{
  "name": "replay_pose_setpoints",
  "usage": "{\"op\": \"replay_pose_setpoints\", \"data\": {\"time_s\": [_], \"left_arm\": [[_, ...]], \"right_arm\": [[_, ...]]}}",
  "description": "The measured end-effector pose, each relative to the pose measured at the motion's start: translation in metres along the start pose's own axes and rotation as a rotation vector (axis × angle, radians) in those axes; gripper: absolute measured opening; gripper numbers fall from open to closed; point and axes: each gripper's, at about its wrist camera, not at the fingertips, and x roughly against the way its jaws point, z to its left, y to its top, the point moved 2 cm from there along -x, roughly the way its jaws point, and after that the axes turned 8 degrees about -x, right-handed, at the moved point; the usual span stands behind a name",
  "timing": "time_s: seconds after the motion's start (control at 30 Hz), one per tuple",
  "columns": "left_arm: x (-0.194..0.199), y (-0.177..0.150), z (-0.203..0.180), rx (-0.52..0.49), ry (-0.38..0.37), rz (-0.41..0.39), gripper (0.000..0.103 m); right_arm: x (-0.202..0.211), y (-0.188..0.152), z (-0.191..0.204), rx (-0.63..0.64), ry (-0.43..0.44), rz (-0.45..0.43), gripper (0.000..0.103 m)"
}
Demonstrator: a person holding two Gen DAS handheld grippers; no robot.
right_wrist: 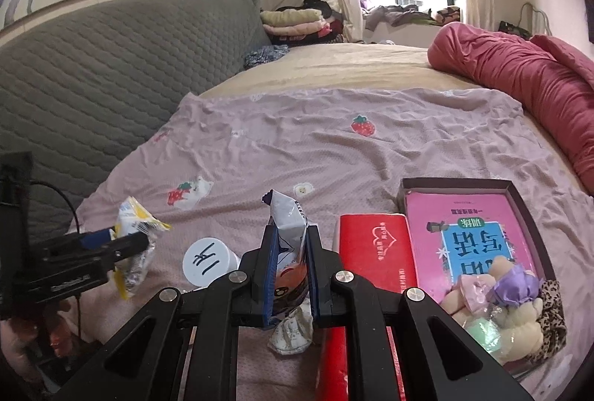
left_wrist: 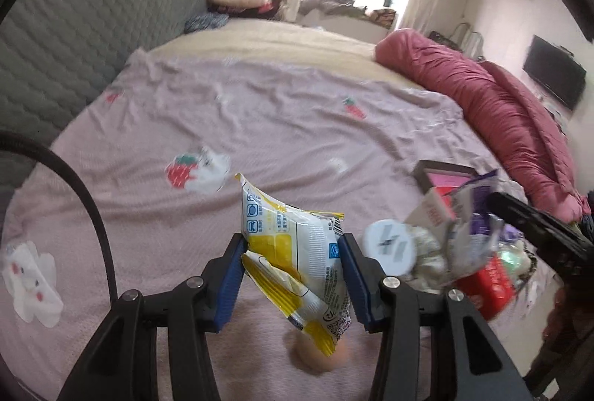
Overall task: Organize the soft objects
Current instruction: 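Lift the yellow snack packet and doll packet and carry them over the tray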
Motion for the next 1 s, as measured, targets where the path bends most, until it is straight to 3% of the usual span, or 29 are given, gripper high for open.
{"op": "replay_pose_setpoints", "data": {"time_s": [0.5, 1.0], "left_arm": [[0.038, 0.020, -0.089, -0.140, -0.046, -0.041, 0.050], [0.057, 0.024, -0.160, -0.256, -0.090, -0.044, 0.050]], "right_arm": [[0.061, 0.009, -0.038, -0.066, -0.035, -0.100, 0.014], [0.123, -0.003, -0.104, -0.175, -0.118, -0.179, 0.014]]}}
